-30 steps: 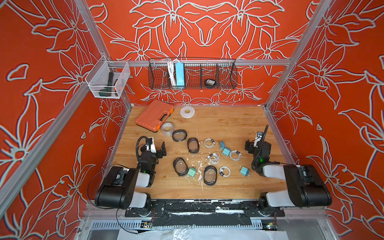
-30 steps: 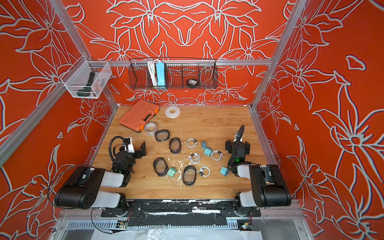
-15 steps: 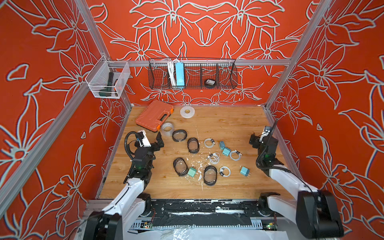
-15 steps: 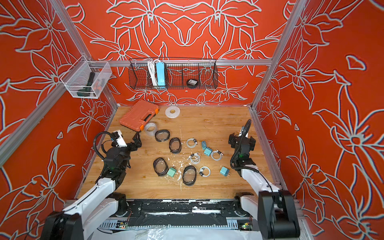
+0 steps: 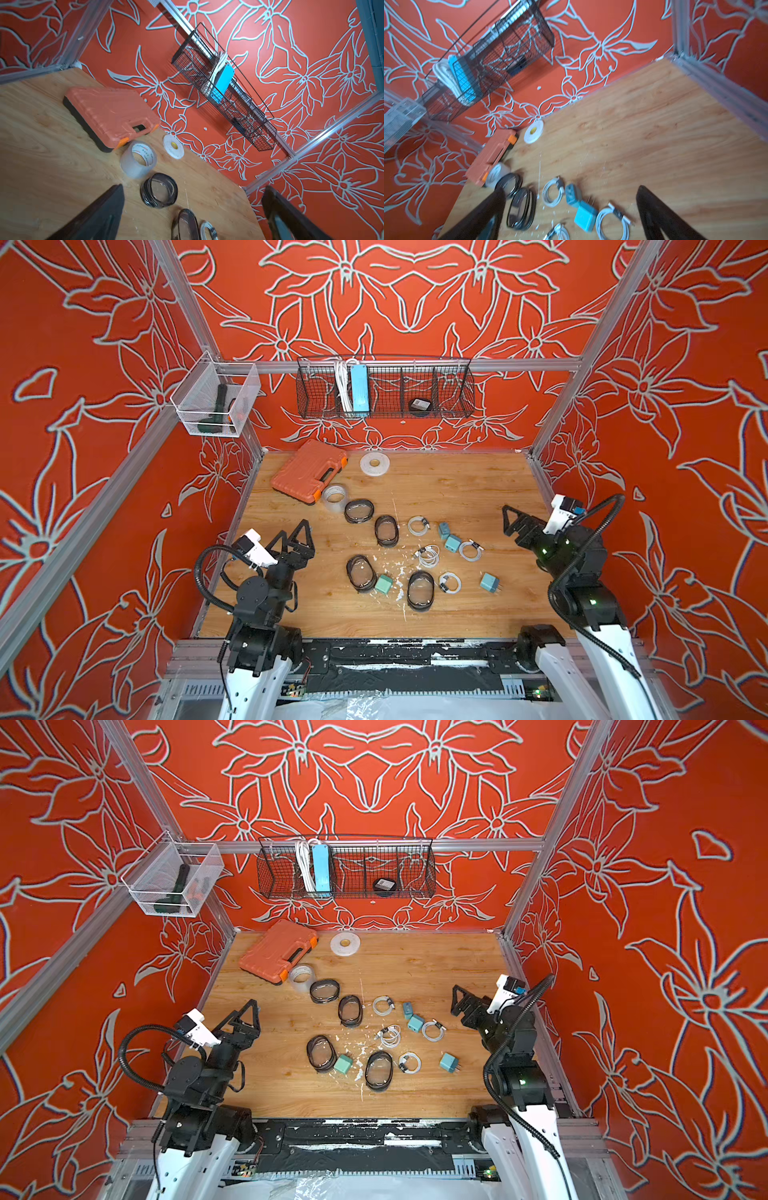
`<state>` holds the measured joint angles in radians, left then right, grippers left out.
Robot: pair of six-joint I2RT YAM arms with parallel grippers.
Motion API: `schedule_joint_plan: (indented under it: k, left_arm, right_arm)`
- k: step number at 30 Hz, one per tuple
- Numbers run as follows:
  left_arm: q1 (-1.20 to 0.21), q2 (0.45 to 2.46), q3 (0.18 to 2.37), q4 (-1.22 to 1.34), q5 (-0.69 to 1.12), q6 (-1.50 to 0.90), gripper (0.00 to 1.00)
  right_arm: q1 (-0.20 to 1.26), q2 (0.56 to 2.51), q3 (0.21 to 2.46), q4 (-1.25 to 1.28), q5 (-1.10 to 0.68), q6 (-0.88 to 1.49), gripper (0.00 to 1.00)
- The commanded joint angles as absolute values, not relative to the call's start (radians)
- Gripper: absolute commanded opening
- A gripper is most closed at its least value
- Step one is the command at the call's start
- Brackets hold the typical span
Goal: Pack away charging kits
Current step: Pick up the storage bag at the center of the board.
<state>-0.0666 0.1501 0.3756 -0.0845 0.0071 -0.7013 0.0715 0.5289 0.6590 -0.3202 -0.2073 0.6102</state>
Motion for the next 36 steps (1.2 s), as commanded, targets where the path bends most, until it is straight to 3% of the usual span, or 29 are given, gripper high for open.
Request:
schedule_joint_plan:
  k: [1,6,10,13,18,22,27,31,36]
  left_arm:
    - [-0.071,0.236,0.521,-0.201,0.159,-0.706,0.99]
    - [-0.07,0.355,0.702,-0.463,0.042,-0.824,0.99]
    - [-0.07,0.278,0.612,-0.311,0.16,-0.857,0.99]
    - [-0.069,0.214,0.504,-0.177,0.284,-0.826,0.99]
    - [-0.07,0.36,0.536,-0.207,0.413,-0.73,0.99]
    - [-0.091,0.477,0.517,-0.159,0.475,-0.713,0.98]
    - [-0.271,0.536,0.538,-0.221,0.209,-0.688,0.97]
    - [-0.473,0.67,0.563,-0.204,0.095,-0.685,0.88]
    - [-0.832,0.826,0.561,-0.2,-0.189,-0.742,0.8]
  right_arm:
    - [0.072,0.486,0.709,-0.458,-0.281,0.649,0.98]
    - [0.072,0.528,0.713,-0.446,-0.3,0.781,0.98]
    - [0.072,0.549,0.723,-0.469,-0.269,0.792,0.98]
    - [0.072,0.586,0.69,-0.352,-0.45,0.723,0.98]
    - [0.092,0.755,0.784,-0.56,-0.341,0.619,0.98]
    - [0.213,0.843,0.779,-0.552,-0.202,0.629,0.94]
    - [0.482,1.003,0.863,-0.581,0.061,0.649,0.84]
    - [0.503,1.082,0.878,-0.581,0.095,0.683,0.77]
    - [0.499,1.059,0.856,-0.615,0.222,0.701,0.75]
